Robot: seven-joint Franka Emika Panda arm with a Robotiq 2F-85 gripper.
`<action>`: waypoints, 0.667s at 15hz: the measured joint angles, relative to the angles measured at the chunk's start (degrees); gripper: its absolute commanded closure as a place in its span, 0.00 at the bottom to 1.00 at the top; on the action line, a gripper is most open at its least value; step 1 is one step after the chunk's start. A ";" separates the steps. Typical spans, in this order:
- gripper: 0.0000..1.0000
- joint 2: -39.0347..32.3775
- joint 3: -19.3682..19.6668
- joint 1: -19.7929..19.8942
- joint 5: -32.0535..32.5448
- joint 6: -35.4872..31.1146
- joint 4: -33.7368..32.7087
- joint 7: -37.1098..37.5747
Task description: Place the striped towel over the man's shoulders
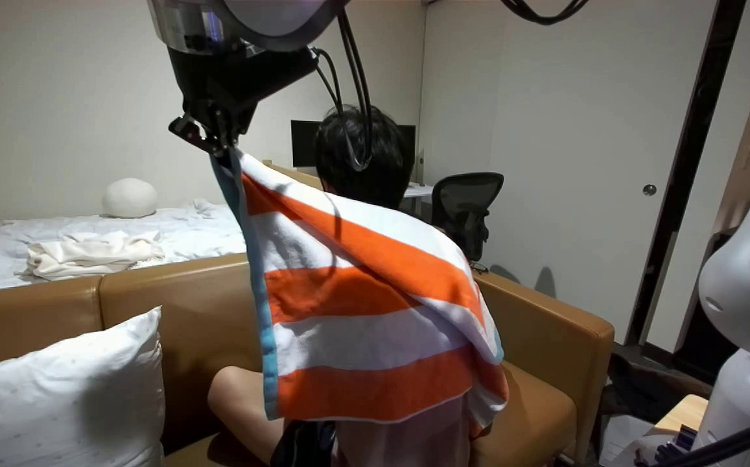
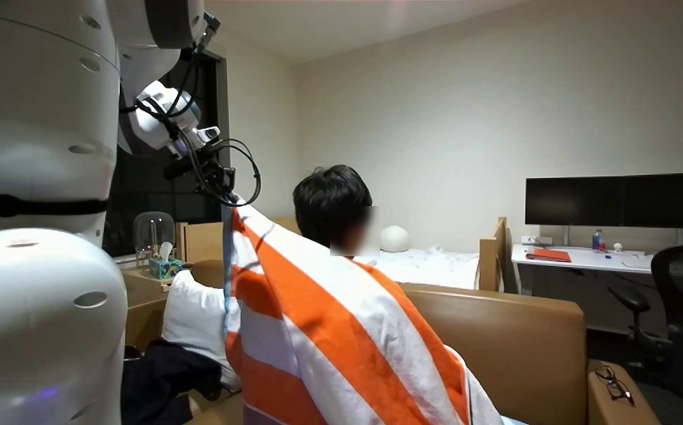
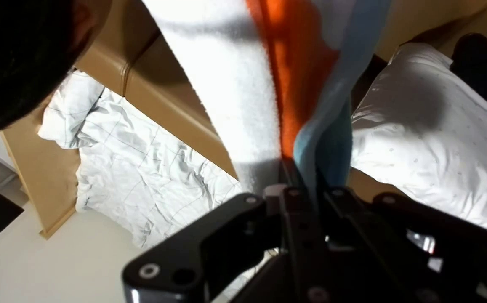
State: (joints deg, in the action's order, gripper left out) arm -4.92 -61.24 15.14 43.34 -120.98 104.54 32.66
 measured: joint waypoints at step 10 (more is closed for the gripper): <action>0.99 0.22 23.61 -22.97 -4.16 0.08 -0.85 0.00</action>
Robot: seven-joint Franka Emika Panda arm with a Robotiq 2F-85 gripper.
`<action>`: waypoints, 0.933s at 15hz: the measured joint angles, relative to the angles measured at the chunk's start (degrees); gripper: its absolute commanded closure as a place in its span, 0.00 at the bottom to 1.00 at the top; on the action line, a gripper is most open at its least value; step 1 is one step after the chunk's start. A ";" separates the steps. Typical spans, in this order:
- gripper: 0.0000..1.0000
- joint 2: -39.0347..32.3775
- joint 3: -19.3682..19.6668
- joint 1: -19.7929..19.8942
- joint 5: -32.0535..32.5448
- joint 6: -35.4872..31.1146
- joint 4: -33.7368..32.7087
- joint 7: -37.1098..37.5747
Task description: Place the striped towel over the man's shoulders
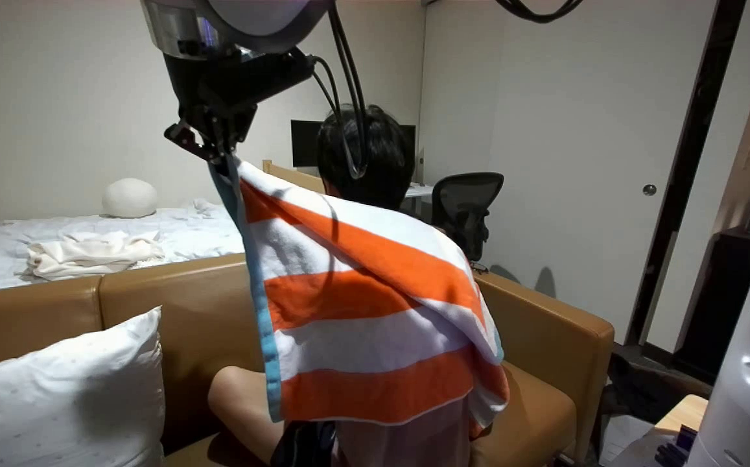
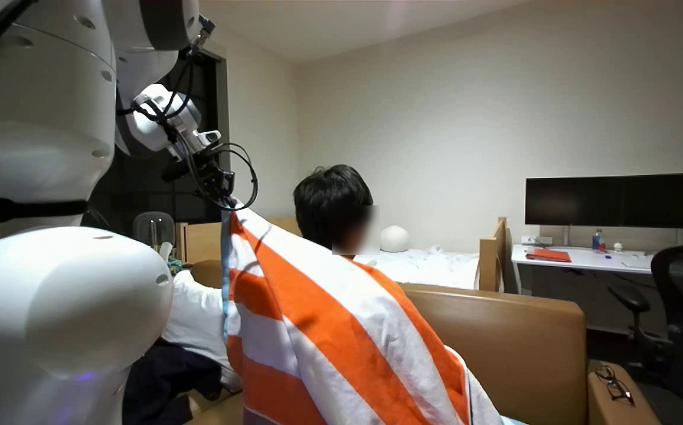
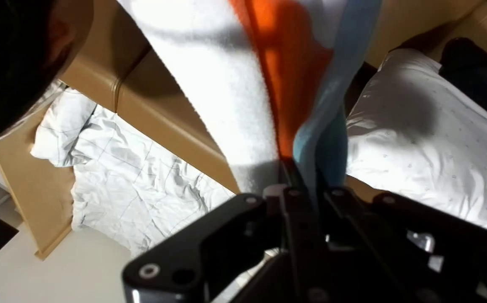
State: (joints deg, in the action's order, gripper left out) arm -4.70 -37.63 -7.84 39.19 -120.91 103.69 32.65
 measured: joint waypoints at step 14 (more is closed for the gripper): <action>0.99 -0.29 14.25 -14.72 -1.49 7.88 -3.30 2.99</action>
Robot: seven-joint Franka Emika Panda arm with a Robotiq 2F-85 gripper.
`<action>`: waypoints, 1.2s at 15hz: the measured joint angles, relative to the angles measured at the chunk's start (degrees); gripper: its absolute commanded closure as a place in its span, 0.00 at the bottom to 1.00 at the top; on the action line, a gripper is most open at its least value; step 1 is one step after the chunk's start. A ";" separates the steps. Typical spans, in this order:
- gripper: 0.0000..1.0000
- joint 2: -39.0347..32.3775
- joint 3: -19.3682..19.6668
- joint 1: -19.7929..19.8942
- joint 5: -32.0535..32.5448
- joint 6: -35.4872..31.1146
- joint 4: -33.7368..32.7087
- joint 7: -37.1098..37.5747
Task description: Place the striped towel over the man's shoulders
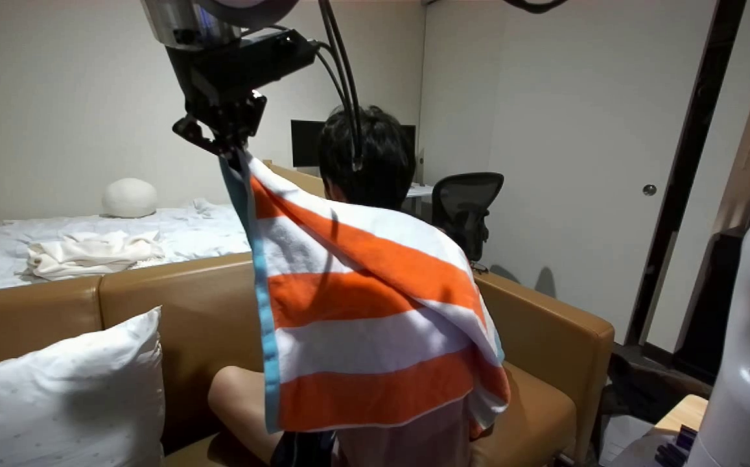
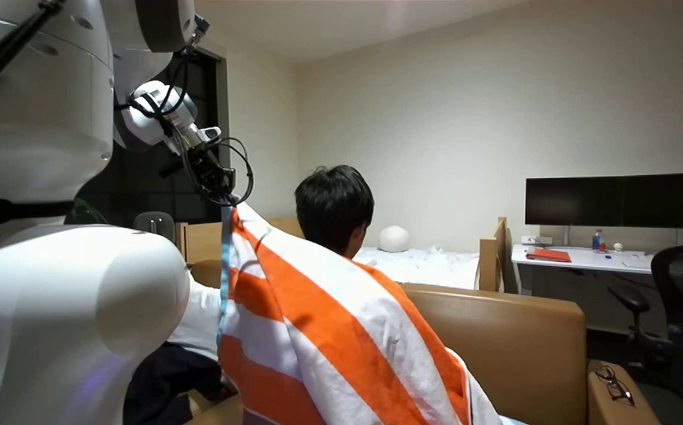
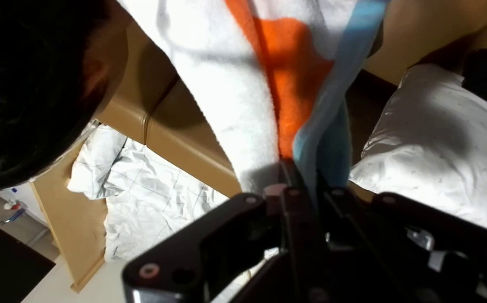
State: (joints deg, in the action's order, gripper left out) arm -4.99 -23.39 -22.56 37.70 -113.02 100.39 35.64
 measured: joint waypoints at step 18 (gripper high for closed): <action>0.99 -1.10 1.27 -2.47 -2.34 11.94 -2.68 9.82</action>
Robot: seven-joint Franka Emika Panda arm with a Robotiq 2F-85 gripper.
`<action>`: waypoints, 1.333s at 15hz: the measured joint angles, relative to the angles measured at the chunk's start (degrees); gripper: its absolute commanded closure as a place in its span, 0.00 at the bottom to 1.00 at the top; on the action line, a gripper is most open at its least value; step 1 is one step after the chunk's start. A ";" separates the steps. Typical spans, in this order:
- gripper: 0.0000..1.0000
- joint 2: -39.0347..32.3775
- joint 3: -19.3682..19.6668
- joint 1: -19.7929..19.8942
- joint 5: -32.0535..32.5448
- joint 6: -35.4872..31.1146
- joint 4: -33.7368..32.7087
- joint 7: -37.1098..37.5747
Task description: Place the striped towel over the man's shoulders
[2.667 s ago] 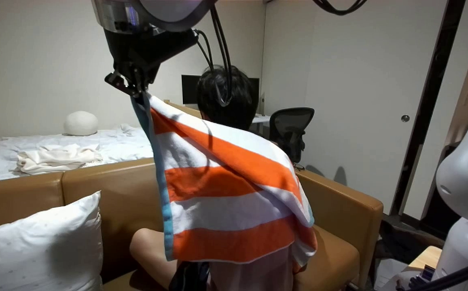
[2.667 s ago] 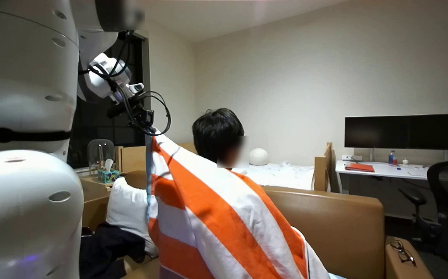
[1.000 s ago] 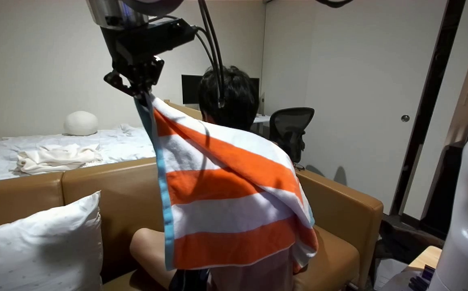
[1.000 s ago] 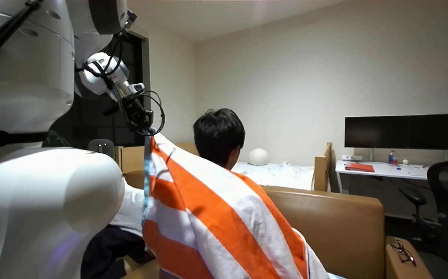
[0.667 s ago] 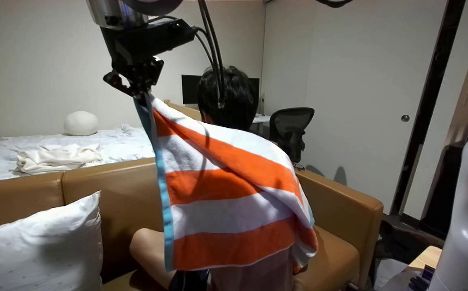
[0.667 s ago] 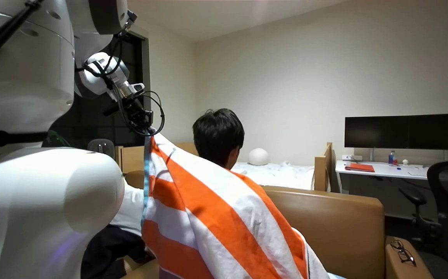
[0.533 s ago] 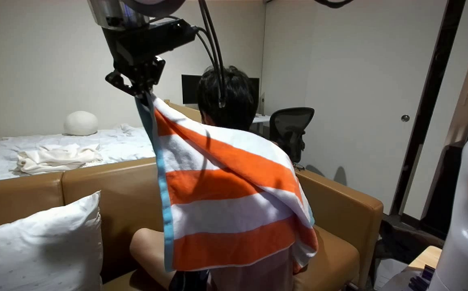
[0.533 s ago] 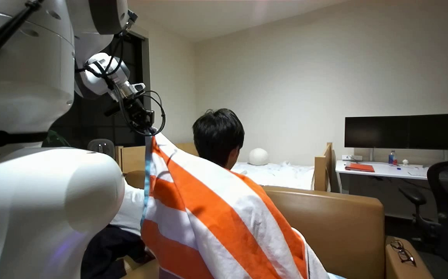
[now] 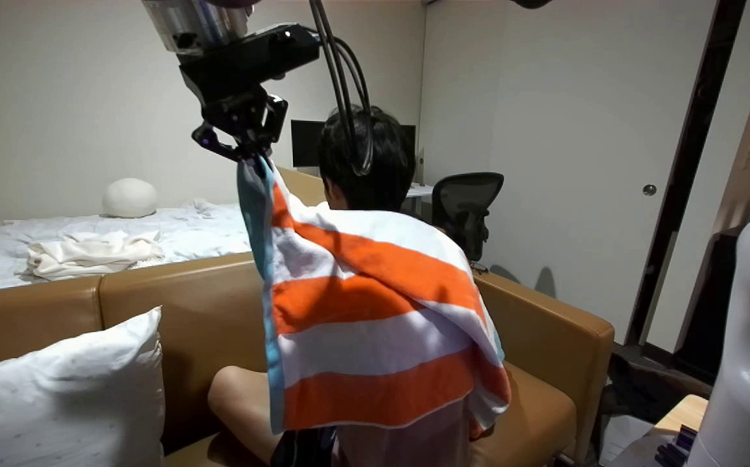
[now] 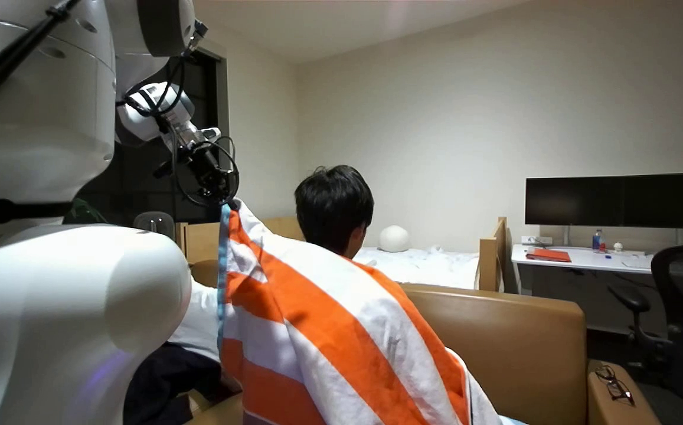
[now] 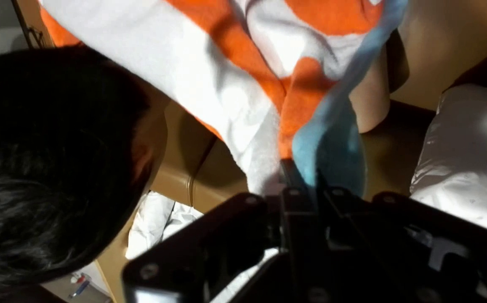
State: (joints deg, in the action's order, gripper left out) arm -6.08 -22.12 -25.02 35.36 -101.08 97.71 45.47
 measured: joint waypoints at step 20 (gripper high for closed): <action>0.95 -3.83 0.70 -1.60 -4.38 5.67 -6.01 13.97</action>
State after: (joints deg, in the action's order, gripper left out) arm -9.91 -21.42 -26.63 30.98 -95.41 91.70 59.44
